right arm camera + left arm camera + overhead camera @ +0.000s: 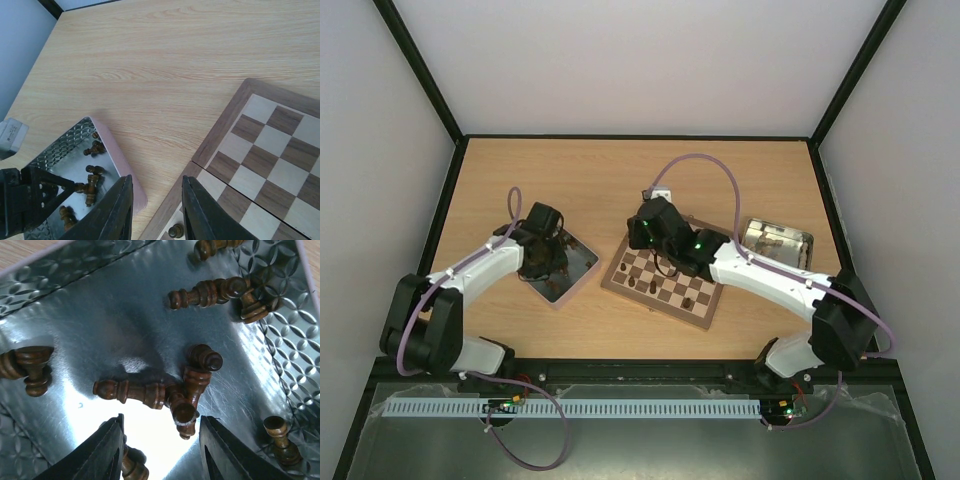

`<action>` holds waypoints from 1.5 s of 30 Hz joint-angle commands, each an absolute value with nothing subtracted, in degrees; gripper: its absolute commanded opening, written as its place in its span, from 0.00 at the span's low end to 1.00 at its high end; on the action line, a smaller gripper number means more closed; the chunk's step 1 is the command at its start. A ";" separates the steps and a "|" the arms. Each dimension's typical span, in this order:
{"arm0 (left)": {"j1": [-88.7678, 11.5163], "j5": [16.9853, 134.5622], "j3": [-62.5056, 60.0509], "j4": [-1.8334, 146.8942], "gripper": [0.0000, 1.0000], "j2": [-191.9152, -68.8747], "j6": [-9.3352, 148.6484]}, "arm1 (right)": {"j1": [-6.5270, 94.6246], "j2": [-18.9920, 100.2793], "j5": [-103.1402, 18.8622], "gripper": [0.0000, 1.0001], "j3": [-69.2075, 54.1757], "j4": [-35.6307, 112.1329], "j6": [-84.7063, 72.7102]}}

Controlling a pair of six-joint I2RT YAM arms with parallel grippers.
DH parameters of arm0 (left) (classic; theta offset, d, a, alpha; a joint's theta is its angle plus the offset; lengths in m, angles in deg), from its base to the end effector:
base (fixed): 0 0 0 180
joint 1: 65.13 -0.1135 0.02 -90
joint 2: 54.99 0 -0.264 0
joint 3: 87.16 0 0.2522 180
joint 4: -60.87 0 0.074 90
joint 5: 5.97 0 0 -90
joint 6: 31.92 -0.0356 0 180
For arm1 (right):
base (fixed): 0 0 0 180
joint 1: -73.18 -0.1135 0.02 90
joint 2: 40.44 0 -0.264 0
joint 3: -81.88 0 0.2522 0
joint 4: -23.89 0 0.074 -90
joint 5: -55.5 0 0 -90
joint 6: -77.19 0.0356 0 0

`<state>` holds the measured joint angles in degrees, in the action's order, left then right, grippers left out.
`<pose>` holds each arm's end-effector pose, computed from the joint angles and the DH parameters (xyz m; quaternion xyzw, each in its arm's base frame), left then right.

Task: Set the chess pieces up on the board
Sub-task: Pick up the chess piece from the storage box.

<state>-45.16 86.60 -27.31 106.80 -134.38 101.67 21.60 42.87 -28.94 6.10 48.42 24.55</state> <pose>0.2398 -0.0854 0.1890 -0.2046 0.9553 -0.0932 0.1921 0.2090 0.2580 0.2846 -0.0848 0.8700 0.3086 0.3750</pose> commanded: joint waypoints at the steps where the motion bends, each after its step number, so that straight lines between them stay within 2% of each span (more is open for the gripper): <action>1: -45.00 85.16 -25.74 104.82 0.44 -136.76 99.25 | 21.83 40.83 -25.81 0.27 7.70 47.23 25.33; 13: -44.95 85.39 -25.41 101.86 0.30 -141.41 98.98 | 21.78 39.83 -25.27 0.27 9.00 47.50 25.63; 19: -44.95 86.59 -24.42 102.79 0.12 -141.26 98.52 | 21.81 39.18 -24.76 0.26 9.43 47.75 26.01; 22: -45.00 88.21 -23.82 104.92 0.09 -139.06 98.14 | 21.84 38.64 -24.57 0.26 9.73 47.60 26.15; 31: -43.13 87.38 -20.83 110.25 0.08 -132.16 96.30 | 21.82 37.29 -23.98 0.26 10.50 46.89 27.02; 37: -42.71 81.59 -20.96 109.23 0.10 -129.36 97.97 | 21.80 35.52 -23.34 0.26 12.33 45.57 27.66; 45: -42.71 76.38 -19.71 107.50 0.10 -126.59 99.49 | 21.82 36.19 -34.92 0.31 16.26 38.77 26.19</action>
<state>-42.86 80.64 -21.52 107.96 -129.01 98.15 21.65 36.88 -28.78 13.01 45.01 26.85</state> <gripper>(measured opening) 0.131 0.293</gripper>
